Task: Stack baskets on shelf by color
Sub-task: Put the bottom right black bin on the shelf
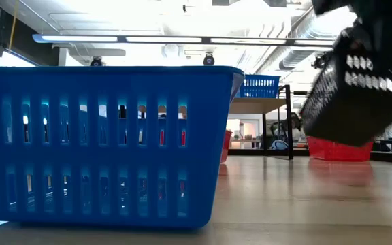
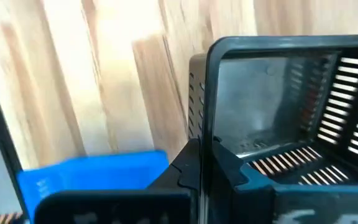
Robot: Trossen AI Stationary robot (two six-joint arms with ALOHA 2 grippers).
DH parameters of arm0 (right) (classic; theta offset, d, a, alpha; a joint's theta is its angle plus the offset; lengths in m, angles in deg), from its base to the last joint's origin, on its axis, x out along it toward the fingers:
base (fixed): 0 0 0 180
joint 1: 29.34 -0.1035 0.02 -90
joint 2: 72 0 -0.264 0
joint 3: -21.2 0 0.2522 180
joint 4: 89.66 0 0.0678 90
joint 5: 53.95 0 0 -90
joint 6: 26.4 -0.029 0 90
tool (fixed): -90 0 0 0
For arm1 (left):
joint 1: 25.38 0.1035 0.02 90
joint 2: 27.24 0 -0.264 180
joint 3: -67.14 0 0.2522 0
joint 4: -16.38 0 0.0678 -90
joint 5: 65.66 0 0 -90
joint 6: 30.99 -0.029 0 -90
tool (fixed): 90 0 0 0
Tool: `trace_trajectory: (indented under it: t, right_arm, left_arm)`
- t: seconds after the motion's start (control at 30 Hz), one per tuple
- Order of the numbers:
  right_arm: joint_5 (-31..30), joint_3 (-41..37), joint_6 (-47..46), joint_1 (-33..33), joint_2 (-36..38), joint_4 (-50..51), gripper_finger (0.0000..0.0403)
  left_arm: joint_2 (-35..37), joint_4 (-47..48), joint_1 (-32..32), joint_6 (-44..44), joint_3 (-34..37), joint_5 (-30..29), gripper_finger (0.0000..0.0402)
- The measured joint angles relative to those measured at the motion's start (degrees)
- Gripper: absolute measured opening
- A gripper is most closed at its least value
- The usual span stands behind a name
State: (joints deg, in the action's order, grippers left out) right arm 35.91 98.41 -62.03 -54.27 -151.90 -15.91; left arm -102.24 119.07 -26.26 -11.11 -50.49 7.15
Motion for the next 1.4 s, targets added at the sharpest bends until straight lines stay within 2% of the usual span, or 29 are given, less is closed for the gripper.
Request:
trace_trajectory:
  t: [0.3,0.57,0.73,0.93,1.2,1.4]
  right_arm:
    - [-1.41,8.04,7.63,3.01,0.0,0.65,0.0001]
    - [-3.73,16.37,18.34,7.61,-1.74,0.62,0.0]
    - [-4.34,23.75,25.86,10.68,-6.3,2.66,0.0]
    - [-8.04,32.79,32.35,14.4,-12.62,9.01,0.0]
    - [-11.71,42.47,39.97,18.75,-20.81,11.02,0.0]
    - [-14.56,47.08,41.36,22.0,-25.69,10.94,0.0]
  left_arm:
    - [0.05,0.99,0.0,4.94,0.52,-0.16,0.0108]
    - [3.43,0.42,0.0,8.33,11.23,0.29,0.0108]
    - [5.51,-2.7,0.0,9.49,16.48,1.6,0.0108]
    - [7.09,-2.92,0.0,11.67,19.83,1.62,0.0108]
    - [6.94,-2.8,0.2,12.99,21.03,1.6,0.0108]
    - [6.91,-2.83,0.22,12.65,21.11,1.6,0.0108]
